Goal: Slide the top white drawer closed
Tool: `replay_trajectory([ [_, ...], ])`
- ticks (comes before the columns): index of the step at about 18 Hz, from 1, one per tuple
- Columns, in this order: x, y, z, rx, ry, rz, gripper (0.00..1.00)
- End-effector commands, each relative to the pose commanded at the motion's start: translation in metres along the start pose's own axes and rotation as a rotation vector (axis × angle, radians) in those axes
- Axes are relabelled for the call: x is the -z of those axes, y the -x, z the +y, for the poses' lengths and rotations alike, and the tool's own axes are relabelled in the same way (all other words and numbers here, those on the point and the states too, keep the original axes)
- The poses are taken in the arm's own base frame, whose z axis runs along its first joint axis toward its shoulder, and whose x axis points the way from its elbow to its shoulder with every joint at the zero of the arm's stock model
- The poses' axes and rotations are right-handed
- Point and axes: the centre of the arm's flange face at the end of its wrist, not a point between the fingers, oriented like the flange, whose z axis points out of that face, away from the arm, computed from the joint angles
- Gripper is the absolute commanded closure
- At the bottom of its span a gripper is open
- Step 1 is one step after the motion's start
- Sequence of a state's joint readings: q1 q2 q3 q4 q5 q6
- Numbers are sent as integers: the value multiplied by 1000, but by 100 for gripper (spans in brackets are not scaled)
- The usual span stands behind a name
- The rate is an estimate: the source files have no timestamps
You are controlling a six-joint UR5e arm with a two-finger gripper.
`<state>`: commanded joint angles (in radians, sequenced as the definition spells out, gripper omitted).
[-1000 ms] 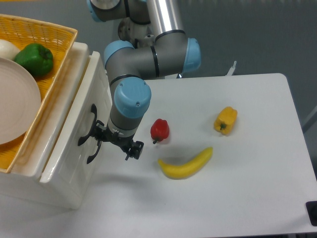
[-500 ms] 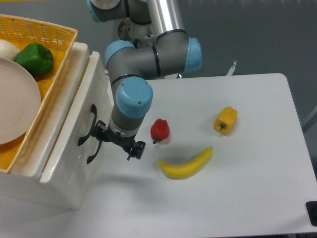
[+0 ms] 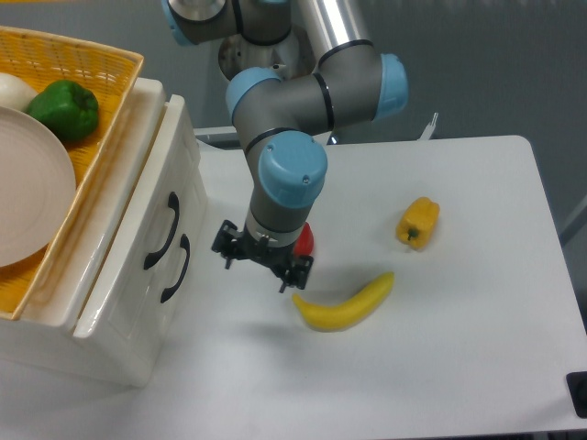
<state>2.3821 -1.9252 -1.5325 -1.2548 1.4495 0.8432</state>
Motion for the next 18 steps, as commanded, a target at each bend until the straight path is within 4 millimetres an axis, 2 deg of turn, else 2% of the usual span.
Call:
replay_trajectory([
  [5, 10, 39, 26, -112, 6, -29, 0],
  [8, 9, 61, 42, -182, 16, -41, 0],
  [10, 15, 84, 64, -177, 65, -78, 0],
  [14, 25, 106, 83, -292, 85, -103, 0],
  [18, 33, 137, 117, -407, 96, -108, 0],
])
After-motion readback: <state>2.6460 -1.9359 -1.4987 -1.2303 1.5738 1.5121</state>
